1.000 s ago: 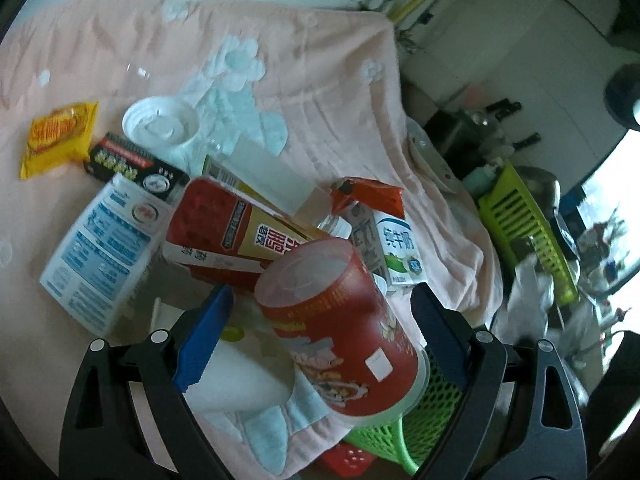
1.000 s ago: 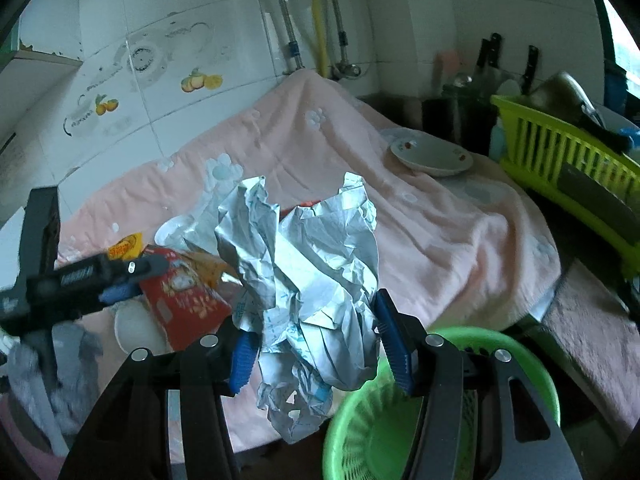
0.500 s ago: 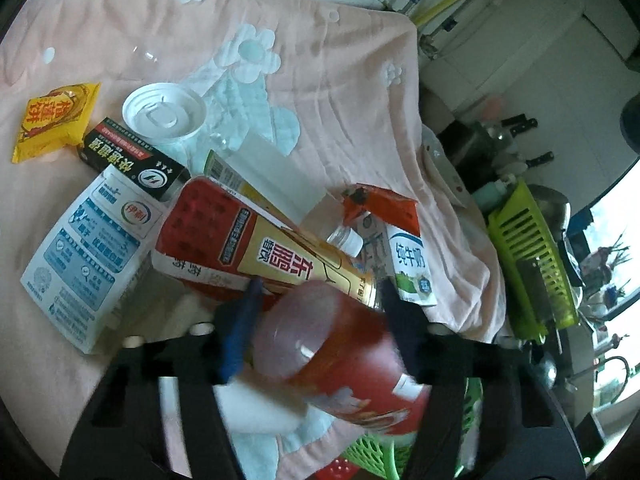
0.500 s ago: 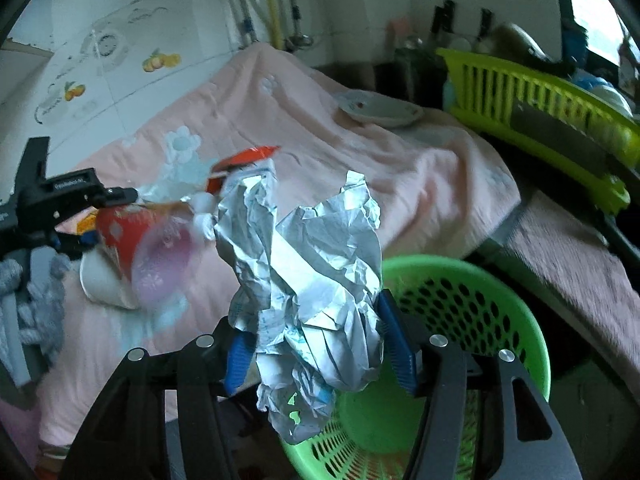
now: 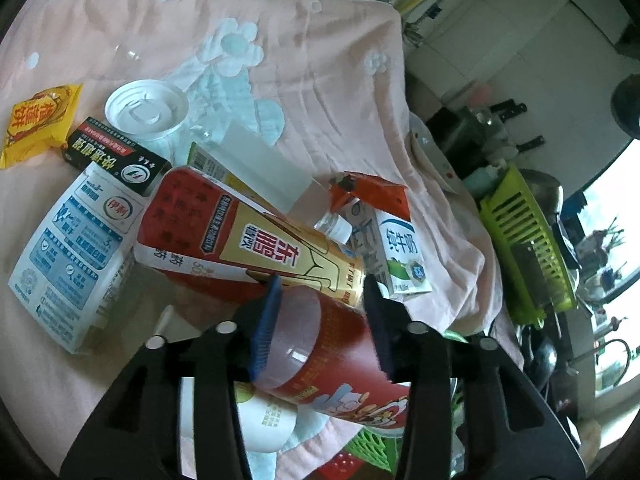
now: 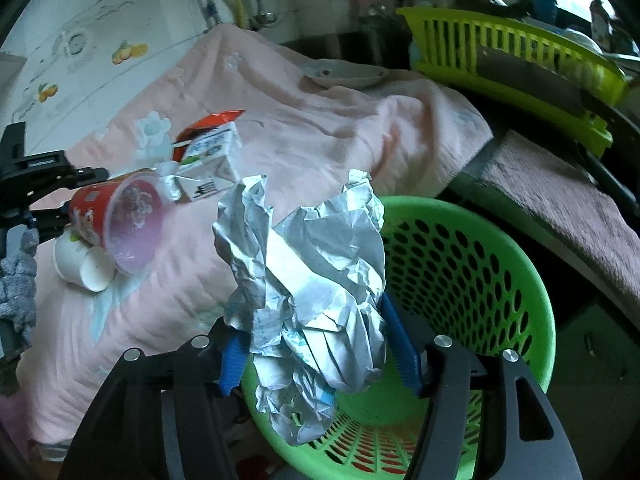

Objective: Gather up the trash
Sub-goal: 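Carry the foil over the green basket with the right tool while the left tool grasps the red paper cup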

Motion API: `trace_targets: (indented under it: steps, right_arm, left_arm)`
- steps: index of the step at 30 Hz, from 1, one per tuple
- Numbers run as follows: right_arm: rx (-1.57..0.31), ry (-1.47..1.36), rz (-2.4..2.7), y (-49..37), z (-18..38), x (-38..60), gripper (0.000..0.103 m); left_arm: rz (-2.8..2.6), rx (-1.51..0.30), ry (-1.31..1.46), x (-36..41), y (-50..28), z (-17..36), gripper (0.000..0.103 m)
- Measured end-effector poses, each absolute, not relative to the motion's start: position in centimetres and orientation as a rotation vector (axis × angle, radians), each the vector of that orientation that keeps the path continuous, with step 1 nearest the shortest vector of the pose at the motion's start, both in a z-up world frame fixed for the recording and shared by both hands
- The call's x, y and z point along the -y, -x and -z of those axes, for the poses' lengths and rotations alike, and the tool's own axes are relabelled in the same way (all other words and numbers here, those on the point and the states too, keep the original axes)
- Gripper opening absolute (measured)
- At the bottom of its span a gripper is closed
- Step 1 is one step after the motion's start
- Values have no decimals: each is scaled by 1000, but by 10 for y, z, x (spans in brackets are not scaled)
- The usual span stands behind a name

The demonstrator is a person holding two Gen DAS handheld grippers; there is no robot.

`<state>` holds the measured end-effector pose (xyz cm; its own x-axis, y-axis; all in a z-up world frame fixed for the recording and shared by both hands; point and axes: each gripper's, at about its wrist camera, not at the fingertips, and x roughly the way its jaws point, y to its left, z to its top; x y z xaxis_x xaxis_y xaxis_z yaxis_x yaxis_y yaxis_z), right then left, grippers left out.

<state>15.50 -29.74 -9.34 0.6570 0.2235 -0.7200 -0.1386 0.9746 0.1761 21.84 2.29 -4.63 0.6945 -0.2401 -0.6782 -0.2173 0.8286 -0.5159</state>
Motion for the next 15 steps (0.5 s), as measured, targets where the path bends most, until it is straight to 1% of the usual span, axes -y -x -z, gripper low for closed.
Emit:
trace_targets:
  steps: [1, 3, 6, 9, 15]
  right_arm:
    - [-837, -111, -193, -155, 96, 301, 60]
    - [-845, -113, -173, -155, 99, 306, 63]
    - [-850, -122, -162, -154, 101, 313, 66]
    - [-854, -125, -155, -153, 102, 317, 67]
    - [-860, -120, -156, -153, 104, 316, 68]
  left_arm:
    - [14, -814, 602, -21, -219, 46, 48]
    - [12, -810, 580, -18, -219, 44, 56]
    - [22, -809, 554, -14, -218, 43, 64]
    - [35, -809, 526, -9, -217, 41, 71]
    - [45, -808, 493, -5, -213, 41, 76]
